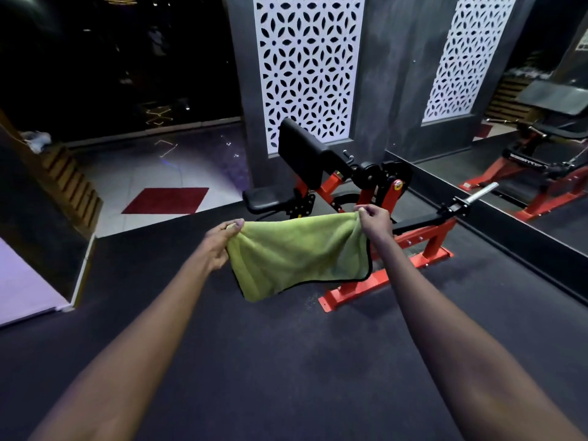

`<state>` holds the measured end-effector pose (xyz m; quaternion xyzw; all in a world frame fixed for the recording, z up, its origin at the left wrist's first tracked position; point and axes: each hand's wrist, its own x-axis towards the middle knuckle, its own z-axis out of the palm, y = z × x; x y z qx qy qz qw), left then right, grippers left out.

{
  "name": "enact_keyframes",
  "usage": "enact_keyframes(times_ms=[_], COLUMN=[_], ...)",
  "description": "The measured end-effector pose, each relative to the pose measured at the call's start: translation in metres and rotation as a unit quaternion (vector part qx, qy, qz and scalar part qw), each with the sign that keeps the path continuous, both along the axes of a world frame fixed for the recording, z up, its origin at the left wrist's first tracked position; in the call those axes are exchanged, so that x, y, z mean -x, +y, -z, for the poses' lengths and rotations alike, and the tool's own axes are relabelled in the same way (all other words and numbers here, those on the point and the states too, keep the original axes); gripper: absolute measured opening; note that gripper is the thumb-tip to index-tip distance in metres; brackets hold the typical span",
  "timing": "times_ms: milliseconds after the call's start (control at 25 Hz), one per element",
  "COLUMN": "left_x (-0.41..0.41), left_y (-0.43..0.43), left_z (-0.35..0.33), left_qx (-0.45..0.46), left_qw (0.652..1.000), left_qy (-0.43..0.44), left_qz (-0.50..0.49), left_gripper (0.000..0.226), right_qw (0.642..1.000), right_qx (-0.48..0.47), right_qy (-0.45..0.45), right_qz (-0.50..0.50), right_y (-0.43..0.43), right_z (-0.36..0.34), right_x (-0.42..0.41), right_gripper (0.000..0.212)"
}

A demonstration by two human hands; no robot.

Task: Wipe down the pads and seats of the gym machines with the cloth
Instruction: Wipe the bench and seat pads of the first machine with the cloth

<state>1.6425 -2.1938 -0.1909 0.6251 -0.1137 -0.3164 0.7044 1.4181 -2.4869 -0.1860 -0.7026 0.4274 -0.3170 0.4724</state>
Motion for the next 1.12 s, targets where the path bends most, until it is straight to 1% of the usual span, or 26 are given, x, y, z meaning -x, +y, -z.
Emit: enact_keyframes(times_ms=[40, 80, 120, 160, 200, 240, 280, 320, 360, 440, 520, 600, 680, 800, 880, 920, 960, 1000, 1040, 1120], left_x=[-0.017, -0.035, -0.054, -0.071, -0.090, -0.107, -0.121, -0.130, -0.138, -0.154, -0.168, -0.177, -0.183, -0.197, -0.207, -0.212, -0.219, -0.227, -0.237, -0.255], left_y=[-0.003, -0.005, -0.008, -0.012, -0.016, -0.022, -0.029, -0.037, -0.045, -0.067, -0.092, -0.118, -0.141, -0.173, -0.186, -0.189, -0.191, -0.192, -0.196, -0.203], left_z=[-0.001, 0.001, 0.004, 0.004, 0.007, 0.007, 0.004, 0.000, -0.003, -0.010, -0.015, -0.014, -0.014, -0.012, -0.014, -0.018, -0.020, -0.021, -0.021, -0.021], left_qx=[0.000, -0.026, -0.073, -0.137, -0.201, -0.255, -0.285, -0.299, -0.307, -0.302, -0.281, -0.259, -0.234, -0.120, -0.078, -0.072, -0.063, -0.060, -0.059, -0.057], left_qw=[0.999, 0.996, 0.988, 0.971, 0.943, 0.912, 0.894, 0.881, 0.872, 0.876, 0.891, 0.904, 0.914, 0.958, 0.970, 0.971, 0.970, 0.967, 0.963, 0.959], left_qy=[-0.001, -0.029, -0.087, -0.169, -0.255, -0.317, -0.346, -0.365, -0.381, -0.375, -0.354, -0.337, -0.330, -0.255, -0.216, -0.204, -0.192, -0.186, -0.186, -0.188], left_qz=[0.047, 0.085, 0.106, 0.098, 0.076, 0.048, 0.028, 0.012, 0.000, -0.027, -0.047, -0.042, -0.025, 0.041, 0.084, 0.106, 0.133, 0.166, 0.188, 0.205], left_gripper=[0.031, 0.038, 0.036, 0.026, 0.018, 0.022, 0.027, 0.031, 0.032, 0.031, 0.031, 0.031, 0.034, 0.055, 0.066, 0.067, 0.060, 0.050, 0.044, 0.047], right_qw=[0.996, 0.987, 0.982, 0.989, 0.997, 0.996, 0.989, 0.981, 0.978, 0.975, 0.973, 0.973, 0.973, 0.978, 0.977, 0.968, 0.954, 0.944, 0.943, 0.956], right_qx=[-0.068, -0.128, -0.144, -0.116, -0.048, 0.029, 0.087, 0.127, 0.143, 0.147, 0.132, 0.121, 0.114, 0.059, -0.016, -0.079, -0.126, -0.152, -0.138, -0.061], right_qy=[-0.050, -0.087, -0.092, -0.059, 0.004, 0.068, 0.117, 0.143, 0.150, 0.168, 0.187, 0.185, 0.169, 0.110, 0.038, -0.009, -0.036, -0.052, -0.048, -0.025], right_qz=[-0.019, -0.053, -0.079, -0.076, -0.061, -0.044, -0.025, -0.017, -0.017, -0.017, -0.032, -0.064, -0.110, -0.167, -0.209, -0.237, -0.268, -0.288, -0.300, -0.285], right_y=[-0.007, -0.013, -0.016, -0.023, -0.029, -0.034, -0.038, -0.039, -0.037, -0.033, -0.025, -0.017, -0.009, 0.000, -0.005, -0.010, -0.017, -0.026, -0.039, -0.066], right_z=[-0.002, 0.000, -0.001, 0.000, -0.001, -0.002, -0.006, -0.009, -0.012, -0.023, -0.036, -0.051, -0.061, -0.061, -0.054, -0.054, -0.053, -0.051, -0.048, -0.039], right_x=[-0.013, -0.026, -0.037, -0.049, -0.062, -0.074, -0.087, -0.098, -0.110, -0.142, -0.179, -0.217, -0.253, -0.301, -0.321, -0.327, -0.331, -0.335, -0.341, -0.352], right_gripper=[0.024, 0.034, 0.042, 0.044, 0.040, 0.033, 0.029, 0.030, 0.030, 0.026, 0.019, 0.013, 0.017, 0.022, 0.017, 0.009, 0.012, 0.023, 0.030, 0.032])
